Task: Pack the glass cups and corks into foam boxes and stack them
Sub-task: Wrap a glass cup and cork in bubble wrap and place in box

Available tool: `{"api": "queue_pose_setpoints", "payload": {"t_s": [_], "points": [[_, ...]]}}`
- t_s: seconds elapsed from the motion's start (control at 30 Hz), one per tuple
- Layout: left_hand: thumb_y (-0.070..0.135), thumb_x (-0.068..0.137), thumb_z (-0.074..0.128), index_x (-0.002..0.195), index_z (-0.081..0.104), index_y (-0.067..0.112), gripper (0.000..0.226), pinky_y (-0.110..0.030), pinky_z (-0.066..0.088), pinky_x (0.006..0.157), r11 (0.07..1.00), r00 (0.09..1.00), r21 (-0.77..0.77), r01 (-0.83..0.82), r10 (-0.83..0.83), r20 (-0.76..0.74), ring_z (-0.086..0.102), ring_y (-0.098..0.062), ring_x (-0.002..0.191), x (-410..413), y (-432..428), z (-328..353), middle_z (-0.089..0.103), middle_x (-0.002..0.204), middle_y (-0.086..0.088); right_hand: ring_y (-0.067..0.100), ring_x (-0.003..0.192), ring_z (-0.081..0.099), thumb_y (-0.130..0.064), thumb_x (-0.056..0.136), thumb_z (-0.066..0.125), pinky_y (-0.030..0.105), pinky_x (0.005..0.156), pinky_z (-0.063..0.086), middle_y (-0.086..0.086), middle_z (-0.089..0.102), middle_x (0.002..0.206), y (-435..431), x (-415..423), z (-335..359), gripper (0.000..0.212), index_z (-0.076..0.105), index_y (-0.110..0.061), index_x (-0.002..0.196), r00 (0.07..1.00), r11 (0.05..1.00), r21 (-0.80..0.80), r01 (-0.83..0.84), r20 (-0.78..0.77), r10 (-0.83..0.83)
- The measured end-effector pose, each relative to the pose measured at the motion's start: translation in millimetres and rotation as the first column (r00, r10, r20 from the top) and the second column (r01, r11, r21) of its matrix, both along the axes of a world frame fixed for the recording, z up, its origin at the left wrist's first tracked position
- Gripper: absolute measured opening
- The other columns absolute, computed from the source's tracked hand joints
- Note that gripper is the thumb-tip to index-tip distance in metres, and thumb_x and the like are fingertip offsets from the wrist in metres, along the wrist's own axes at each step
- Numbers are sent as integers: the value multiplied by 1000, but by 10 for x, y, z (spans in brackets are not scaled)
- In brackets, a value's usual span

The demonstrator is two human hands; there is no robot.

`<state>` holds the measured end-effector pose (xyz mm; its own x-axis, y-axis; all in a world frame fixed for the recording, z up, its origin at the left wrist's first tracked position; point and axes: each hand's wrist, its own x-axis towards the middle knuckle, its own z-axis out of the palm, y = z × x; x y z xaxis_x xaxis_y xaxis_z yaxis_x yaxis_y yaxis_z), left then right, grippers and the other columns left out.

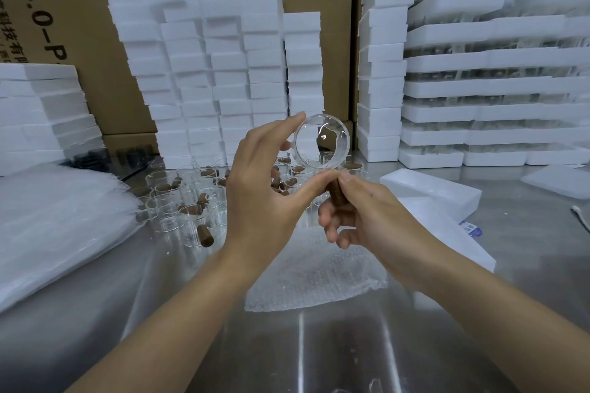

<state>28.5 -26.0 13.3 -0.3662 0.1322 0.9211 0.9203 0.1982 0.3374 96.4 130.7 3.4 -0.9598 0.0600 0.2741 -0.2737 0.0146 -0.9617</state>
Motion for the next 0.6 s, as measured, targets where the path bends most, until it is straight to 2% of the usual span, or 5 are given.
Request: {"api": "queue_pose_setpoints", "payload": {"t_s": [0.27,0.4,0.6], "points": [[38,87,86,148,56,29,68,-26,53,88,999,997,-37,-2,-1,-75,61,-17,122,-23,1,-13,59,137,3,16,67,65,-48,114,35,26,59,50,6,74,86,-8,21,8,42,74,-31,110,1000,998,56,14,-14,-14],[41,91,80,150,53,25,66,-29,55,93,999,990,-43,-3,-3,-141,58,-11,129,-62,-1,-32,56,142,8,15,69,66,-49,113,35,25,60,51,5,76,88,-2,24,12,42,73,-29,113,1000,997,76,19,-18,-18],[40,94,80,156,48,27,71,-19,53,91,999,998,-53,10,-13,-62,58,-5,131,-137,-5,-89,58,146,11,15,70,66,-48,114,38,26,60,51,5,75,88,17,18,11,41,75,-32,105,998,995,87,43,-40,-39]]}}
